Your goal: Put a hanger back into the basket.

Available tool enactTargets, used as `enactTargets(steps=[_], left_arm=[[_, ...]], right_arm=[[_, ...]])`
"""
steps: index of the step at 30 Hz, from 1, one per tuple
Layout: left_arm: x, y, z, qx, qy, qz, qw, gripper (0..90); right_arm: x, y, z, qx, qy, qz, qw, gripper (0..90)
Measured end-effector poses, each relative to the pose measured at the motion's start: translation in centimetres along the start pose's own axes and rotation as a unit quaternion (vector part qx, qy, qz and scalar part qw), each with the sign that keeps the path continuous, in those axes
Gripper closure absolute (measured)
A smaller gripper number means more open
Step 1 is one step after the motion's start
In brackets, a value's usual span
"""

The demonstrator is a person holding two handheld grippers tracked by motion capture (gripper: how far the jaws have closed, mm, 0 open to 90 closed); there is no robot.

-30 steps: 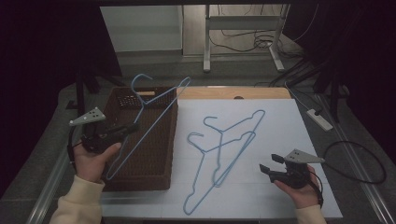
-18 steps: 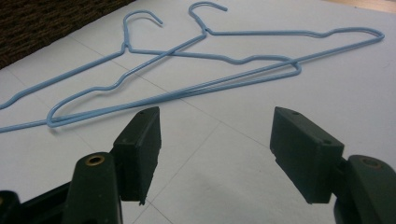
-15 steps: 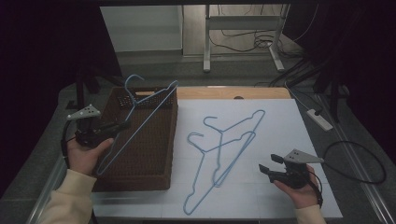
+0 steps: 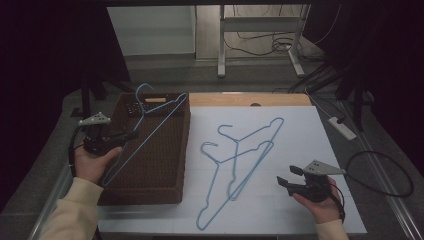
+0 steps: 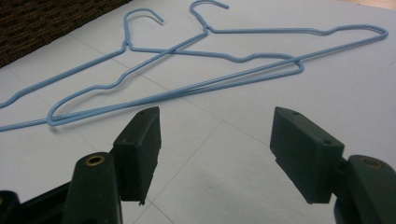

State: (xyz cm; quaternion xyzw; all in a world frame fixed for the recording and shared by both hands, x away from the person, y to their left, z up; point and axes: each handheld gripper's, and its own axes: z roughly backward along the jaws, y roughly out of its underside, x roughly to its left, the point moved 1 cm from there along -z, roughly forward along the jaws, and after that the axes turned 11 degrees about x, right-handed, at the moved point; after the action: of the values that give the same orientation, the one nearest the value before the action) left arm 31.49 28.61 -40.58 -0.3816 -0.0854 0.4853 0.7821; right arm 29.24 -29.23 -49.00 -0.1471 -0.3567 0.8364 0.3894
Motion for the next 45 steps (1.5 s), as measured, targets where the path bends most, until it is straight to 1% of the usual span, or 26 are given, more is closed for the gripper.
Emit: enactTargets(steps=[8,11,13,16,26,32,33,35,36,37,40,41,43,44,45], left_arm=[[1.0,0.6,-1.2,0.027,-0.01,0.001,0.9996,86.3],[1.5,0.7,-1.9,0.039,-0.009,-0.001,0.9992,86.2],[1.7,0.8,-2.3,0.047,-0.014,0.0,0.9988,86.2],[2.1,1.0,-2.8,0.055,-0.016,0.002,0.9983,86.3],[2.3,1.1,-3.9,0.076,-0.012,-0.001,0.997,86.2],[2.7,1.2,-4.7,0.097,-0.019,0.001,0.9951,86.1],[2.8,1.2,-4.8,0.102,-0.023,0.001,0.9945,86.1],[2.9,1.2,-5.0,0.117,-0.042,0.002,0.9922,86.1],[3.0,1.3,-5.1,0.126,-0.052,-0.001,0.9907,86.1],[3.1,1.3,-5.2,0.131,-0.057,-0.001,0.9898,86.1],[3.4,1.4,-5.5,0.149,-0.078,-0.005,0.9858,86.1],[3.5,1.4,-5.6,0.154,-0.086,-0.006,0.9843,86.1],[3.6,1.5,-5.8,0.168,-0.104,-0.008,0.9803,86.1],[3.6,1.5,-6.0,0.172,-0.108,-0.007,0.9792,86.1],[3.7,1.5,-6.1,0.177,-0.114,-0.008,0.9775,86.0]], right_arm=[[0.0,0.0,-0.1,0.002,0.0,0.001,1.0,34.8],[0.0,0.0,-0.1,0.004,-0.001,0.0,1.0,34.8],[0.1,0.0,-0.2,0.005,-0.001,0.001,1.0,34.8],[0.1,0.0,-0.2,0.006,-0.001,0.002,1.0,34.8],[0.1,0.1,-0.3,0.008,-0.003,0.003,1.0,34.8],[0.1,0.1,-0.4,0.01,-0.003,0.005,0.9999,34.7],[0.1,0.1,-0.4,0.011,-0.003,0.005,0.9999,34.7],[0.1,0.1,-0.4,0.012,-0.003,0.005,0.9999,34.7],[0.1,0.1,-0.5,0.014,-0.003,0.006,0.9999,34.7],[0.2,0.1,-0.5,0.014,-0.003,0.006,0.9999,34.7],[0.2,0.1,-0.5,0.016,-0.003,0.007,0.9998,34.6],[0.2,0.1,-0.5,0.017,-0.004,0.008,0.9998,34.6],[0.2,0.1,-0.5,0.017,-0.002,0.008,0.9998,34.6],[0.1,0.1,-0.5,0.016,-0.002,0.008,0.9998,34.6],[0.1,0.1,-0.5,0.016,-0.003,0.007,0.9999,34.6]])
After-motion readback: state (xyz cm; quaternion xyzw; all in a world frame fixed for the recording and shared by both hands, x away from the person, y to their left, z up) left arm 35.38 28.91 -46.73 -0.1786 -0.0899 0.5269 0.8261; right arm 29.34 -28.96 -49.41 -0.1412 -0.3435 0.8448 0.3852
